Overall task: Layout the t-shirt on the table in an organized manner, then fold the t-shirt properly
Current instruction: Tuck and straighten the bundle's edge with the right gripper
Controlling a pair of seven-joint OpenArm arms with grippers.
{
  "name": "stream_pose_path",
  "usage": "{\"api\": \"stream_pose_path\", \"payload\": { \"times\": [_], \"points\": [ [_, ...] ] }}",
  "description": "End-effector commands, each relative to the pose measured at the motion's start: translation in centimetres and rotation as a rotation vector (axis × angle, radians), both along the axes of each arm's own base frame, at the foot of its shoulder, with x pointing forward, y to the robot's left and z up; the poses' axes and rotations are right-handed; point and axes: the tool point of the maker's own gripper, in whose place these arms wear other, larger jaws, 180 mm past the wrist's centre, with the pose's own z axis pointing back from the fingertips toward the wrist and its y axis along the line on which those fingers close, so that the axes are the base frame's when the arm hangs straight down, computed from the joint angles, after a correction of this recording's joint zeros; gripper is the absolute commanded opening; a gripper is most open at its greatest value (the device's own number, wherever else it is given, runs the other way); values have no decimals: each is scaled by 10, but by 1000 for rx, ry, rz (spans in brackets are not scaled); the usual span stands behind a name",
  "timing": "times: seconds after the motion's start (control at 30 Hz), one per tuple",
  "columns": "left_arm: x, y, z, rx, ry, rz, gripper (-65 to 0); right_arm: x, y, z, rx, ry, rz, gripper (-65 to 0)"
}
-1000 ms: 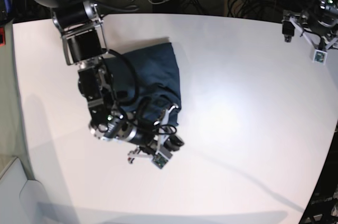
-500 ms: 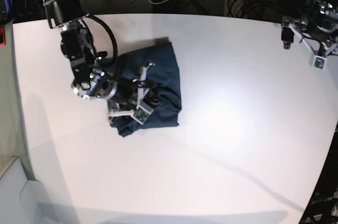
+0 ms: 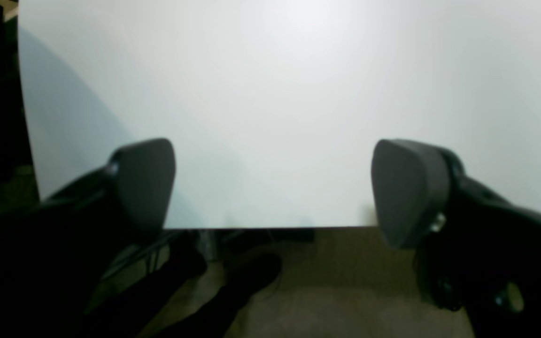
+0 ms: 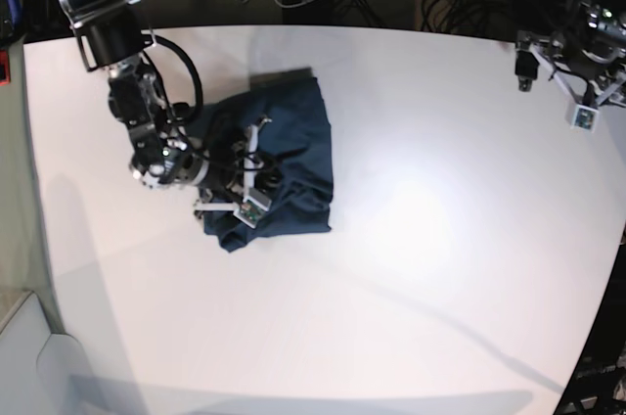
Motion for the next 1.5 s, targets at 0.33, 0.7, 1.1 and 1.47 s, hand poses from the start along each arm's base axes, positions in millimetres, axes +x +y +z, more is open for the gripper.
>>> {"api": "stream_pose_path", "payload": {
  "times": [0.33,0.7,1.1,1.47],
  "points": [
    [0,2,8,14,-22,-3,0,83,12,57,221,-181,-131,-573],
    [6,-5,7,3,-30,-25,0,90,-54,112,304,-369,-386,-570],
    [37,-46,9,-67,-88,-94,0,-4,-53,81,208,-269,-358,-573],
    [27,-44,1,-70,-57,-89,0,-32,-74,6,156,-72,-416,-573]
  ]
}}
